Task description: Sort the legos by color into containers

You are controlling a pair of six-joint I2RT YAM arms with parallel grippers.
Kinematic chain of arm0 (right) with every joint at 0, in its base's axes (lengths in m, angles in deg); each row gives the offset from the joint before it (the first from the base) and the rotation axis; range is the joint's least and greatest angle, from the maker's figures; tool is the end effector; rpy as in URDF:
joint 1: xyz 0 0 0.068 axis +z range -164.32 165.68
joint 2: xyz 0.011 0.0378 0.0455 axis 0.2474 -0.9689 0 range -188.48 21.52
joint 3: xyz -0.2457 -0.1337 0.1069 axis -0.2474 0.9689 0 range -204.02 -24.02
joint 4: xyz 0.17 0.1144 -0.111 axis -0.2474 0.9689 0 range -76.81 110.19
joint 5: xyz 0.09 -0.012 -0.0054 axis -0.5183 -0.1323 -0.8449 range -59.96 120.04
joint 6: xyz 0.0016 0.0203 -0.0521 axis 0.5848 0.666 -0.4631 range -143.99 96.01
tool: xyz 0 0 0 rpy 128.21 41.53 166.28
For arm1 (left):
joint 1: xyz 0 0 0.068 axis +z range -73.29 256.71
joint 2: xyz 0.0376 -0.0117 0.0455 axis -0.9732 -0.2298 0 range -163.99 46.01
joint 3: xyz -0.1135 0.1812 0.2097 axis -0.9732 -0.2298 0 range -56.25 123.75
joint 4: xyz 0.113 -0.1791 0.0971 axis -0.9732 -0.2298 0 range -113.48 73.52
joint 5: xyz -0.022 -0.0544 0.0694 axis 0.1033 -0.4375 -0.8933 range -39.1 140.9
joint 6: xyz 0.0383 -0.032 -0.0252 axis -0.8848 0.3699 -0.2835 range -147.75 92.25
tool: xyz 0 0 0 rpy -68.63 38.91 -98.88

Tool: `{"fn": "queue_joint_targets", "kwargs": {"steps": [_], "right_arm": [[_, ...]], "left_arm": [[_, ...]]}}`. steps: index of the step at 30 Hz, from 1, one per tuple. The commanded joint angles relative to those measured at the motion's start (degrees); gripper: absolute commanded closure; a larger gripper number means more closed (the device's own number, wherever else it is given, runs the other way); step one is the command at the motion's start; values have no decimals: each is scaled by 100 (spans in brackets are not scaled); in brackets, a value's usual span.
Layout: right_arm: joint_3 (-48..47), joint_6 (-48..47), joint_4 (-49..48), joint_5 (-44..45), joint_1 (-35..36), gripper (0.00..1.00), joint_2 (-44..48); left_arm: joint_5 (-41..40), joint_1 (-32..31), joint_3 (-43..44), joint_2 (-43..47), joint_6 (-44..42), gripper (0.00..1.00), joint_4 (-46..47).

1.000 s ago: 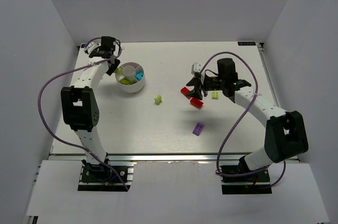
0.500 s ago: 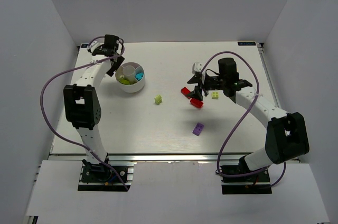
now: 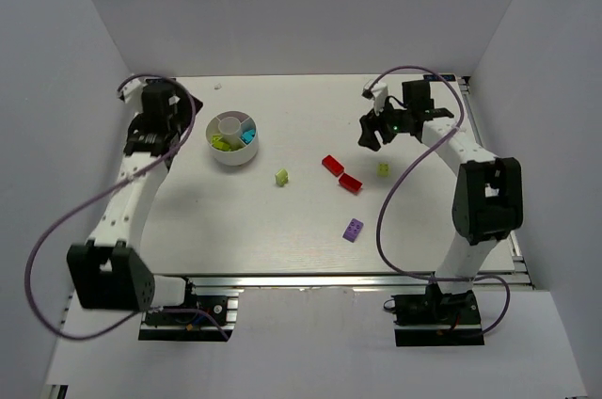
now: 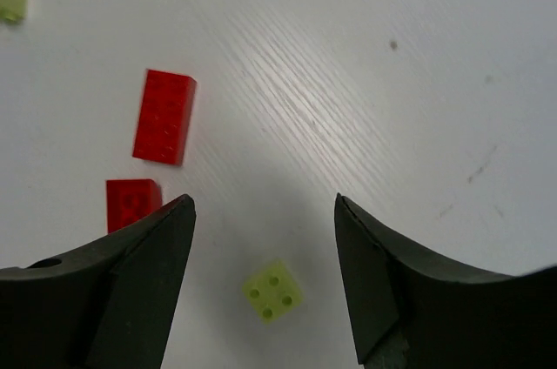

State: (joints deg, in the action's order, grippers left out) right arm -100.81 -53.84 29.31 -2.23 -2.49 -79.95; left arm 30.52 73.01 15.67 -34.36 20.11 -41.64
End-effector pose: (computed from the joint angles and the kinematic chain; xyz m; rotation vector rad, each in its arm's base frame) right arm 0.3664 0.0978 0.2944 -1.0430 1.9298 0.4655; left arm 0.2841 -0.0050 0.3677 -0.9816 1.8791 -0.1504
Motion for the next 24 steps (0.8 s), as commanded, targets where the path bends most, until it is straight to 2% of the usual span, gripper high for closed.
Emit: {"fn": "queue_joint_targets", "kwargs": {"steps": [1,3,7,9,12,15,20,24], "right_arm": [[-546,-83,1112,870,-59,31,-319],[-922,57,1514,1230,-67,35,-522],[-1180,759,1867,1644,-41,32,-856],[-1031,1381,1755,2090,-6,26,-831],[-654,2391,1553,2985,12,24,-813],[-390,2764,1473,3383,12,24,-778],[-240,3274,1411,3526,82,26,-760],[-222,3362,1420,3535,135,32,-883]], "left_arm": [[1113,195,-818,933,-566,2,1469],[1580,195,-1195,1146,-724,2,1419],[1810,195,-1759,1804,-830,2,1147],[1740,195,-2110,2086,-813,2,1050],[1652,195,-2436,2561,-778,2,839],[1590,195,-2612,2895,-734,2,654],[1493,195,-2868,3239,-585,2,408],[1449,195,-2956,3467,-505,2,329]]}}
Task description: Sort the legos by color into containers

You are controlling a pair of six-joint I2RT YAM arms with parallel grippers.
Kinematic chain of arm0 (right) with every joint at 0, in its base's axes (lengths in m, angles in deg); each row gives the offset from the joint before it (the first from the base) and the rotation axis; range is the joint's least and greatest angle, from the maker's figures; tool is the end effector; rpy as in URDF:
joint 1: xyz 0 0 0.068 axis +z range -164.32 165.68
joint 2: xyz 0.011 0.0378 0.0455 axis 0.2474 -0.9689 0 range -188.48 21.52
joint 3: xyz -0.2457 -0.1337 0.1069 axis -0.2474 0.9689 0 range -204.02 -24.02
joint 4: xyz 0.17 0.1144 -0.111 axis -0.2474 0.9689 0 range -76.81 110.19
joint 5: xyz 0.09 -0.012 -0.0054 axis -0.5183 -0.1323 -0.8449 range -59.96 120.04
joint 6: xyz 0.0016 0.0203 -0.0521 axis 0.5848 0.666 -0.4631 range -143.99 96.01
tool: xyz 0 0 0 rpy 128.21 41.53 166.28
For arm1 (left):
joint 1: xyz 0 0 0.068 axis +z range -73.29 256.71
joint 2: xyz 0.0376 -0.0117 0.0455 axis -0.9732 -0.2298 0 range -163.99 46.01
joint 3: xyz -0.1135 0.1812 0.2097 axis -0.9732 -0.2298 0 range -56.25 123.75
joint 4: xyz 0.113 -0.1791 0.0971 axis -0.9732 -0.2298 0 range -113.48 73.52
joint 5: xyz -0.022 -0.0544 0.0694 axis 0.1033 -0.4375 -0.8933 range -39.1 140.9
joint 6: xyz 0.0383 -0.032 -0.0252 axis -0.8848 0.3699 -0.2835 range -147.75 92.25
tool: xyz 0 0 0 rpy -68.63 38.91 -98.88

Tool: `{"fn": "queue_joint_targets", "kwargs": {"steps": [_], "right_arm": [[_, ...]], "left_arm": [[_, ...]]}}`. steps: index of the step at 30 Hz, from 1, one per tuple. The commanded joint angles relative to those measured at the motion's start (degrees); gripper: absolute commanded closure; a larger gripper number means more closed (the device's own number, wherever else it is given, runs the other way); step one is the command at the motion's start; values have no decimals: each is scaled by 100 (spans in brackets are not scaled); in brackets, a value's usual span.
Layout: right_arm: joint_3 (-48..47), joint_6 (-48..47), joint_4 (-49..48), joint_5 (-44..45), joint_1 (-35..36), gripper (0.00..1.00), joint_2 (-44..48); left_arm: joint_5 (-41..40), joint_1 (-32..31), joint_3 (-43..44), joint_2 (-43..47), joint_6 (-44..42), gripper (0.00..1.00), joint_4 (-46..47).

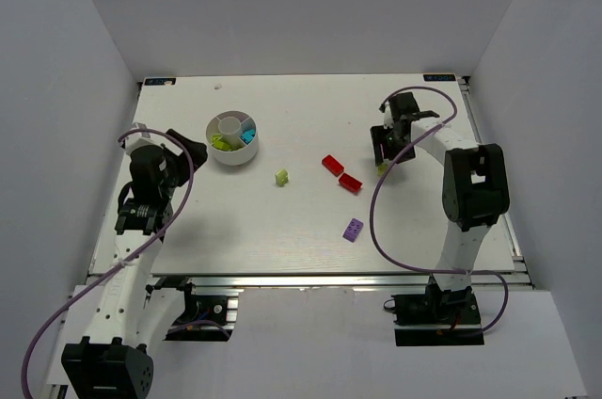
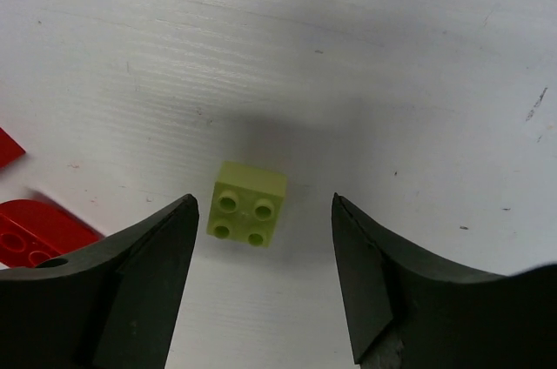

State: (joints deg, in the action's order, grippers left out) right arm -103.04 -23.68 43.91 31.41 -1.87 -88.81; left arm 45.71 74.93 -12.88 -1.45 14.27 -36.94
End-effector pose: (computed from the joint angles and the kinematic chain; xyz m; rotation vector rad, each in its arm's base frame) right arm 0.3795 0.0829 0.2272 -0.2728 2.6394 0.0421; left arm 0.1433 -0.0010 0.3261 -0.7497 1.8756 -0.3990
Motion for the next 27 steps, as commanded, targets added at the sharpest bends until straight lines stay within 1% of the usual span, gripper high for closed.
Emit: {"fn": "queue_joint_targets", "kwargs": {"steps": [1,2,13,16,18,19,20,21,23,24,25,27], "right_arm": [[-8,364,-22,154,82,32,-7],[-8,373,-13,119,100,35,-15],[142,487,92,-84,100,40,-130],[150,478,101,-84,109,45,-147],[133,417,92,-295,109,51,-130],[98,382,101,-356,109,58,-112],[80,355,101,-400,100,62,-86],[28,294,110,-531,109,72,-60],[-51,189,153,-637,109,83,28],[-87,136,145,-681,117,88,72],[-122,-4,119,-951,144,94,116],[-262,-277,31,-1313,144,100,283]], "left_arm": [[-113,2,-101,193,87,2,-150],[-122,2,-101,220,113,2,-168],[-96,2,-84,255,166,2,-194],[-9,2,-84,229,166,2,-168],[88,2,-92,211,175,2,-142],[123,2,-101,202,184,2,-81],[176,2,-119,211,192,2,-45],[281,2,-154,202,219,2,-1],[395,2,-198,211,263,2,165],[570,2,-233,194,280,2,236],[815,2,-311,185,385,2,332],[1264,2,-426,106,569,2,841]]}}
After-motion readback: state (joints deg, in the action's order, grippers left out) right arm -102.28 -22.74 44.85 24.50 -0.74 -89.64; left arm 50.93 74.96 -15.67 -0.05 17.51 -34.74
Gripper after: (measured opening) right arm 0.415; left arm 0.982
